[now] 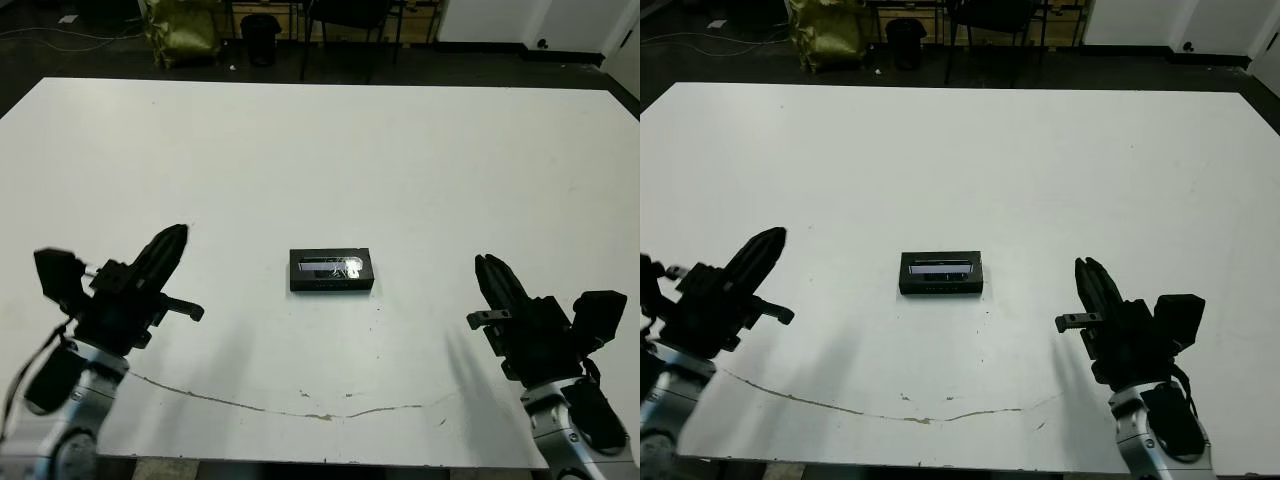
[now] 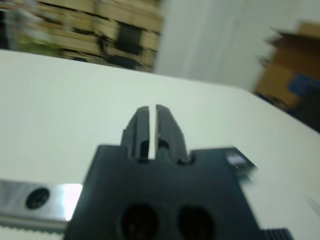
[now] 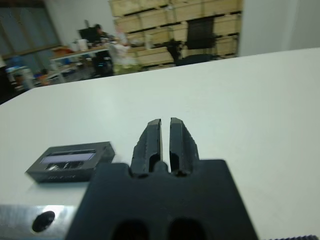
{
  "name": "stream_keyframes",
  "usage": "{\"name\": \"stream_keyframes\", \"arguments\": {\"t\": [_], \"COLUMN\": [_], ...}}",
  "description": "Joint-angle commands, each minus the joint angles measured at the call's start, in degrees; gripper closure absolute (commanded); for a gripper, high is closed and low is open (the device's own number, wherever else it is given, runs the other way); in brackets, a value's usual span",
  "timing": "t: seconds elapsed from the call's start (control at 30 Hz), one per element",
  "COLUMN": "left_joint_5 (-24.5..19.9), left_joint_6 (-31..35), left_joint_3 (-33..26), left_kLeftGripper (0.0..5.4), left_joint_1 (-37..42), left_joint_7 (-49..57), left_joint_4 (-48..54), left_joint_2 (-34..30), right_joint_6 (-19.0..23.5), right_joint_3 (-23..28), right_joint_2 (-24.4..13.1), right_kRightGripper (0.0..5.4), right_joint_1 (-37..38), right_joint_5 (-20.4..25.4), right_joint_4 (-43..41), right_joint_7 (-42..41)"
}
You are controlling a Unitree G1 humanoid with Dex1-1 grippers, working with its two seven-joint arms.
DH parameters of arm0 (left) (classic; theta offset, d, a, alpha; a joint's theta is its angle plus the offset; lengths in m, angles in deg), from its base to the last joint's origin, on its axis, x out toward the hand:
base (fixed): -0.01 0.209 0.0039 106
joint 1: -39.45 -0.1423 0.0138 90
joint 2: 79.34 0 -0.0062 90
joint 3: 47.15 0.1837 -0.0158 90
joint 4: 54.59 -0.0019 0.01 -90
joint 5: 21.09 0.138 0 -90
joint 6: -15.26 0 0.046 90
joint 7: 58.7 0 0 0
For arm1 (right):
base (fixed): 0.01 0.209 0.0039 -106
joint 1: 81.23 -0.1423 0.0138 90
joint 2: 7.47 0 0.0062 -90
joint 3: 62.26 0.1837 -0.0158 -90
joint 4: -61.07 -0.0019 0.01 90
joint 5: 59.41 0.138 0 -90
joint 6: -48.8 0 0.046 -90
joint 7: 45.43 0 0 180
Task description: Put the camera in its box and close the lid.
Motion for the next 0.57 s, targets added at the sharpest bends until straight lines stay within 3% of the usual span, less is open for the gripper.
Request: {"name": "stream_keyframes", "arguments": {"t": [0.03, 0.23, 0.57], "left_joint_5": [2.4, 6.8, 9.2], "left_joint_6": [-6.7, -15.6, -16.4], "left_joint_3": [1.6, 3.9, 5.1], "left_kLeftGripper": [5.37, 5.37, 5.37], "left_joint_1": [-1.2, -0.1, 1.2], "left_joint_7": [1.6, 1.9, 3.0], "left_joint_4": [-6.6, -13.9, -13.6], "left_joint_2": [4.3, 6.0, 3.7], "right_joint_6": [0.6, -2.2, -3.5], "right_joint_3": [-0.6, -2.0, -3.1], "right_joint_2": [2.5, 3.8, 3.6], "right_kRightGripper": [5.4, 5.4, 5.4], "right_joint_1": [0.0, 0.0, 0.0], "right_joint_5": [-1.6, -3.7, -6.2], "right_joint_4": [2.1, 5.3, 5.3], "right_joint_7": [2.7, 1.5, -0.2]}}
